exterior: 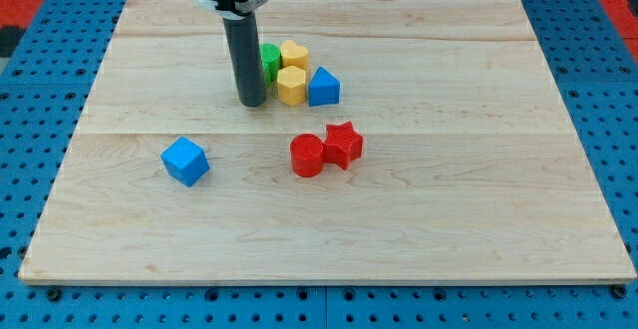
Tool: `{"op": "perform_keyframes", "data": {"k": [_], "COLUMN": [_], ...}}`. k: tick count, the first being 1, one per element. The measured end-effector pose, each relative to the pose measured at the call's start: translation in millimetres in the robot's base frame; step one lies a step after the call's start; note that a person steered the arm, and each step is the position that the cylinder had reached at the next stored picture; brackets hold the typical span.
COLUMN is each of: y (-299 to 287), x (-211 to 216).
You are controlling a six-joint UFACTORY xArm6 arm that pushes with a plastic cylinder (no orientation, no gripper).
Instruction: Place the blue triangle diagonal to the red star
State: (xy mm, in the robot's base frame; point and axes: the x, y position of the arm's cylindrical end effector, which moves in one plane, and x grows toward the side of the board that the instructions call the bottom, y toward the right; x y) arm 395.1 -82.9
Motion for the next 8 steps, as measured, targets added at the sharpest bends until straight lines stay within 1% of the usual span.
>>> {"op": "perform_keyframes", "data": {"k": [1,2,4,7,8], "y": [7,36,41,85,107], "x": [11,10,-40,-41,-11]}}
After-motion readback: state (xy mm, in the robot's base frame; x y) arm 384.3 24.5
